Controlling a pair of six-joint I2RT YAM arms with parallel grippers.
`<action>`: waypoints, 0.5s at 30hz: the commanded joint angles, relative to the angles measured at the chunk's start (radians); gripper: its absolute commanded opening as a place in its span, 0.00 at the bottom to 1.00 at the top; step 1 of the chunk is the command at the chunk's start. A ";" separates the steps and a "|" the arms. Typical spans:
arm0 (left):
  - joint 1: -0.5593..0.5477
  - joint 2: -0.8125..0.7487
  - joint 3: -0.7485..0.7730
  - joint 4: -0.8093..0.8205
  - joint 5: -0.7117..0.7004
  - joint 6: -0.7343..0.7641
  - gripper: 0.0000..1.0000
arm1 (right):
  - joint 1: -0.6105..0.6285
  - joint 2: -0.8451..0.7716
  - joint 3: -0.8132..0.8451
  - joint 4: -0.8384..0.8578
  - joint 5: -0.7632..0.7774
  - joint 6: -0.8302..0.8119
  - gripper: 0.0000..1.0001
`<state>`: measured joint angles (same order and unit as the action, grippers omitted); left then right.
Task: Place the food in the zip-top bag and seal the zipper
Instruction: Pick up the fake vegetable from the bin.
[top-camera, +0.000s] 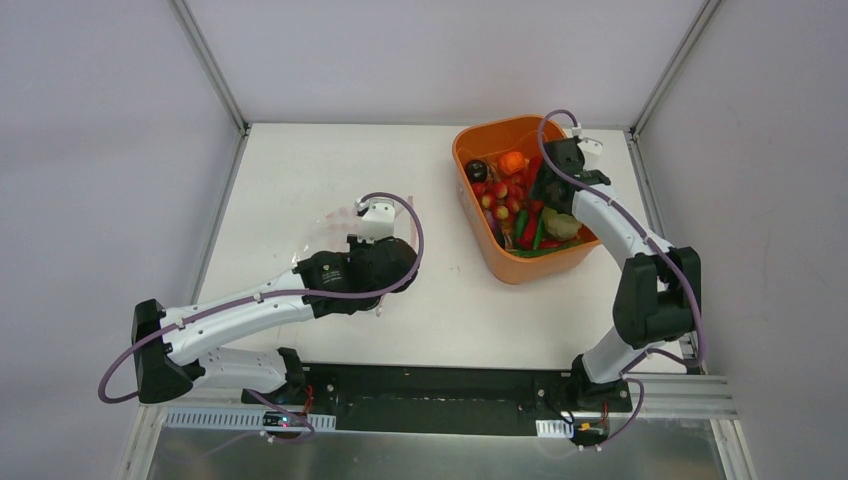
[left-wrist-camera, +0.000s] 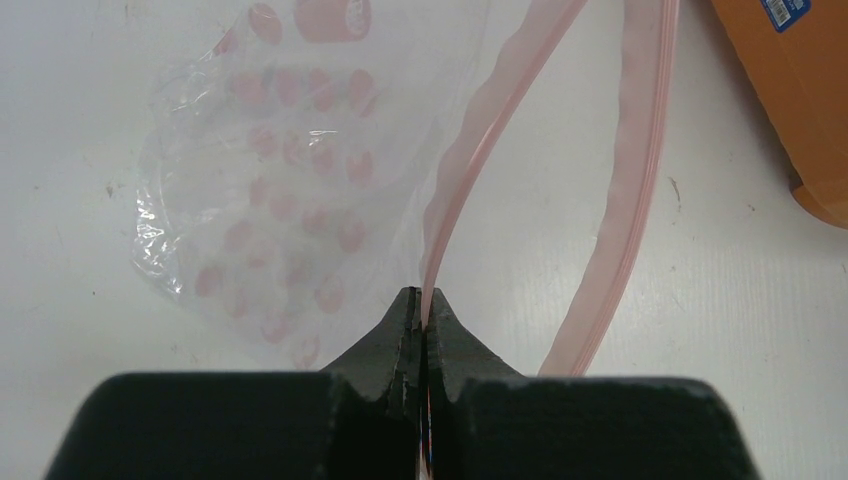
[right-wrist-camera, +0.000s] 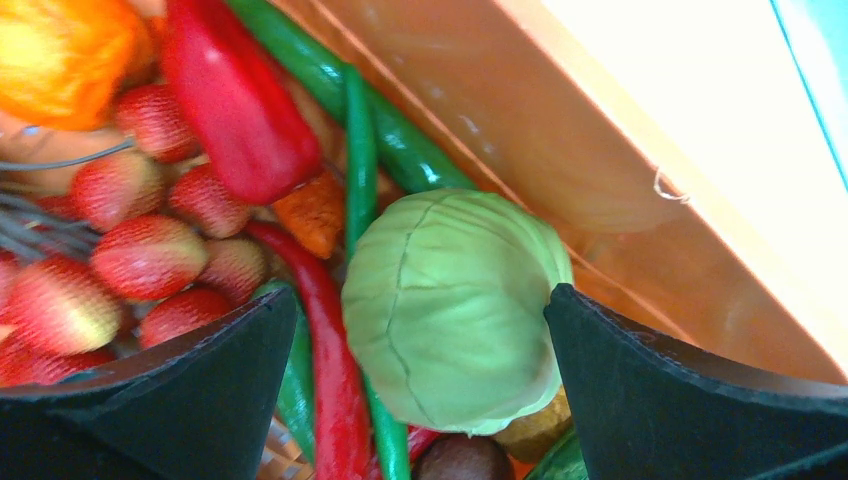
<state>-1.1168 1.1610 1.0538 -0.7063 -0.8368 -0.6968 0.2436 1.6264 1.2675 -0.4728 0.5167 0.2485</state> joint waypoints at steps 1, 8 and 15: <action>0.018 -0.002 -0.009 0.018 0.007 0.019 0.00 | 0.008 0.044 0.061 -0.107 0.090 0.010 1.00; 0.027 -0.001 -0.018 0.034 0.008 0.028 0.00 | 0.039 0.034 0.027 -0.146 0.101 0.000 0.94; 0.038 0.002 -0.012 0.039 0.012 0.047 0.00 | 0.042 -0.036 0.031 -0.118 -0.020 -0.008 0.57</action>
<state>-1.0908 1.1625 1.0389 -0.6758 -0.8150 -0.6746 0.2832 1.6615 1.2881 -0.5613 0.5503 0.2409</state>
